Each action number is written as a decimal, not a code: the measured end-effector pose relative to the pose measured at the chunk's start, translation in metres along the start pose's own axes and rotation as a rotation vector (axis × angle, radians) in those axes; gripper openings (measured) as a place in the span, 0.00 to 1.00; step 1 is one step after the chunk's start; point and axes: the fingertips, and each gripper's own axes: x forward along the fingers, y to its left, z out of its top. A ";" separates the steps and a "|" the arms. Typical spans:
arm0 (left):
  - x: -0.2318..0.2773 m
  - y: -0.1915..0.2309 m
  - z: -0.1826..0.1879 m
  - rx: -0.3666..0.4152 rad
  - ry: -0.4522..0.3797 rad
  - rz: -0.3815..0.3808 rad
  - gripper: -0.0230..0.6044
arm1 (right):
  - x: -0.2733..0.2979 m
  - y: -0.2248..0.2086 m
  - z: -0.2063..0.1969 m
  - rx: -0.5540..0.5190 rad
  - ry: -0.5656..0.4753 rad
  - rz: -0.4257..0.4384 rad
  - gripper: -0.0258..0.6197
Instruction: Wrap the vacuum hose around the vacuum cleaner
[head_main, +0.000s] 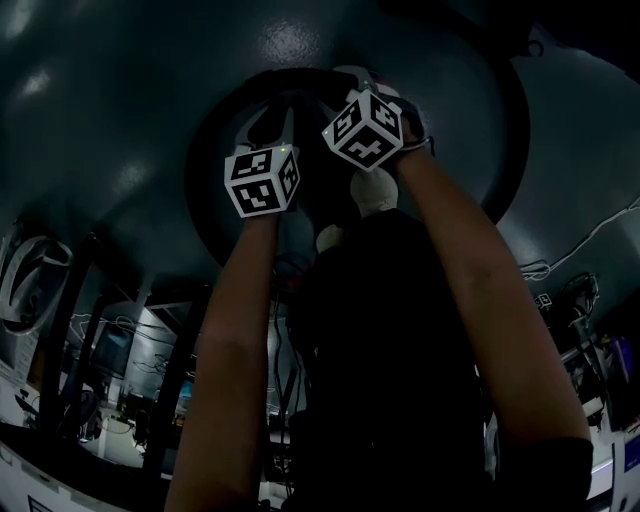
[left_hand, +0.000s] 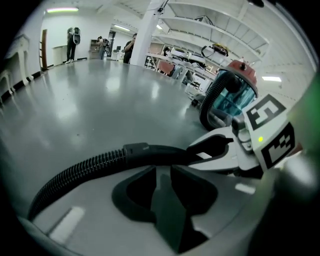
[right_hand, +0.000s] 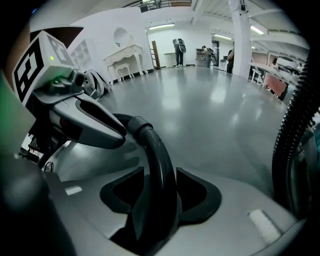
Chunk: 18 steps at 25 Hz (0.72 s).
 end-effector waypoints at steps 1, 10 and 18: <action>0.001 0.001 0.001 -0.001 -0.004 -0.003 0.19 | 0.003 0.000 0.000 -0.013 0.004 0.001 0.36; 0.011 0.009 0.004 0.012 -0.002 -0.019 0.21 | 0.018 -0.002 -0.007 -0.051 0.046 -0.024 0.34; 0.012 0.021 -0.005 0.013 0.018 0.000 0.21 | 0.020 -0.003 -0.009 -0.038 0.063 -0.034 0.31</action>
